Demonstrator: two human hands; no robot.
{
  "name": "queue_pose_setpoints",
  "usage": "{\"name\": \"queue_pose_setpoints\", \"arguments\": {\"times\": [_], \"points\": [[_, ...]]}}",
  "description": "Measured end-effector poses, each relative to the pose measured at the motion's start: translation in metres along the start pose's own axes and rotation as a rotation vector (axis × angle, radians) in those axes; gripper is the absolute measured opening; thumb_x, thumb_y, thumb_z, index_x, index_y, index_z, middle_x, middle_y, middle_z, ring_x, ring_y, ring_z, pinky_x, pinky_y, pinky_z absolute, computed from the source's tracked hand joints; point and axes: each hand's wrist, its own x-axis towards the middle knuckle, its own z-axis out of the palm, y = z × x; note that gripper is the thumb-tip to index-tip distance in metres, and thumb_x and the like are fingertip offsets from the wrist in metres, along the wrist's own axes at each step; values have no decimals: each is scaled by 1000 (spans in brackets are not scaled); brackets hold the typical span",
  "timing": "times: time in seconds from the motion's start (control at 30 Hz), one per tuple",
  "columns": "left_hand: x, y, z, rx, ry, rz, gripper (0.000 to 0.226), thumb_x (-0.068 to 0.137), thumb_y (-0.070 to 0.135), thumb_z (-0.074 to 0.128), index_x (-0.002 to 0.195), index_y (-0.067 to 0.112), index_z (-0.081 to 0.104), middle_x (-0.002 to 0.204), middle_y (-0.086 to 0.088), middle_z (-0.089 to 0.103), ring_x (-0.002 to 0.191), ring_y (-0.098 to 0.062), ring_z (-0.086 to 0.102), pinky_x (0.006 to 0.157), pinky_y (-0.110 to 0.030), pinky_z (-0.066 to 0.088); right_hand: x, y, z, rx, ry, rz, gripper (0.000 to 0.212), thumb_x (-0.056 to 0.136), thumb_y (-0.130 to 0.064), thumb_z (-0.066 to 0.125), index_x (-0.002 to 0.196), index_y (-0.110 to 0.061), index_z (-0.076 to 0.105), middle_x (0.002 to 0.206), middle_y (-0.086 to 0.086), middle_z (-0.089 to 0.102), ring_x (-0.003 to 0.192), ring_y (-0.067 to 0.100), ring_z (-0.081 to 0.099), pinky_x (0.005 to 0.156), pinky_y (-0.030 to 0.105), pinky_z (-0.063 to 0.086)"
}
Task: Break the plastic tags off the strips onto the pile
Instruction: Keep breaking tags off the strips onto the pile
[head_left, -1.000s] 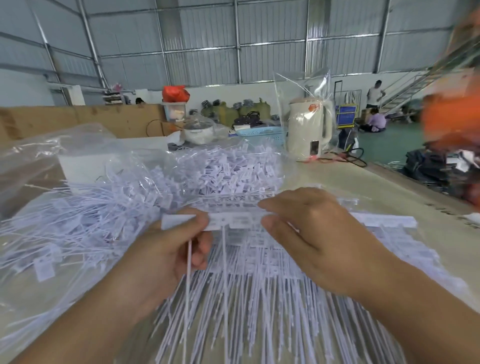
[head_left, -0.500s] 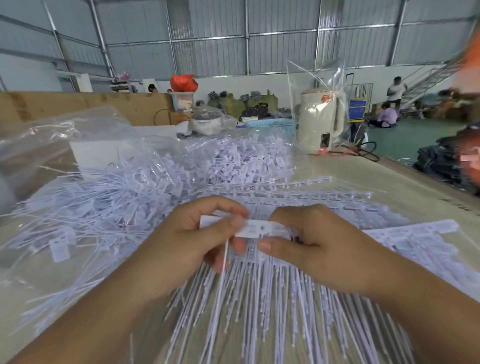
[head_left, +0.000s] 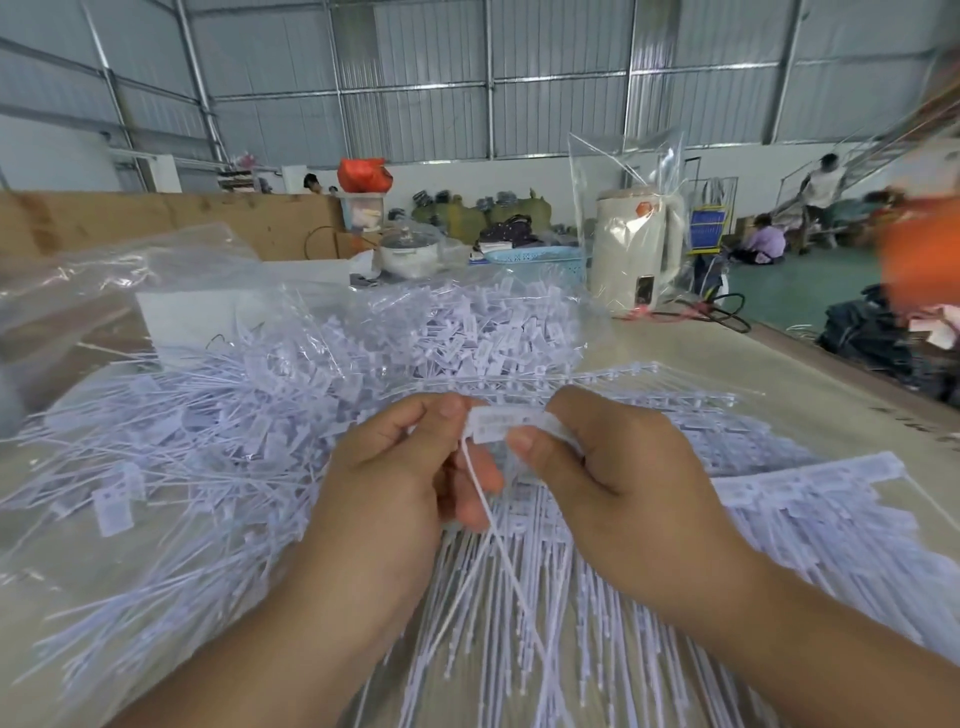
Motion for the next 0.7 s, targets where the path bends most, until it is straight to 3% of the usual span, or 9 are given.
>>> {"name": "queue_pose_setpoints", "arguments": {"times": [0.17, 0.3, 0.47, 0.57, 0.63, 0.7], "points": [[4, 3, 5, -212, 105, -104, 25, 99, 20, 49, 87, 6, 65, 50, -1, 54, 38, -8, 41, 38, -19, 40, -5, -17, 7, -143, 80, -106, 33, 93, -36, 49, 71, -27, 27, 50, -15, 21, 40, 8, 28, 40, 20, 19], [5, 4, 3, -196, 137, -125, 26, 99, 19, 50, 80, 10, 64, 50, -1, 52, 37, -8, 37, 37, -20, 36, -5, -17, 6, -127, 34, -123, 34, 94, -42, 47, 70, -25, 30, 50, -14, 21, 42, 10, 27, 41, 22, 21], [3, 0, 1, -124, 150, -82, 24, 100, 20, 50, 87, 10, 67, 52, 0, 53, 39, -9, 39, 39, -21, 37, -3, -18, 5, -78, -38, -71, 33, 92, -48, 41, 68, -27, 31, 49, -9, 30, 44, 12, 36, 43, 29, 27], [18, 7, -21, -202, 262, -126, 17, 98, 18, 52, 91, 12, 66, 57, 4, 53, 45, -5, 41, 48, -19, 44, -6, -16, 0, -19, -25, -78, 34, 94, -49, 42, 67, -30, 30, 48, -8, 32, 43, 14, 36, 42, 34, 30], [29, 19, -48, -286, 342, -162, 14, 95, 23, 55, 96, 13, 65, 61, 7, 50, 51, -4, 42, 52, -19, 47, -8, -13, -6, 72, -11, -45, 35, 93, -50, 44, 65, -35, 31, 50, -9, 38, 42, 13, 34, 41, 29, 25], [31, 22, -56, -140, 241, -142, 14, 94, 22, 56, 92, 14, 68, 57, 3, 49, 49, -9, 40, 47, -25, 45, -7, -6, -13, 171, -43, -2, 34, 94, -51, 46, 65, -37, 36, 50, -10, 40, 41, 10, 33, 43, 24, 23]]}}
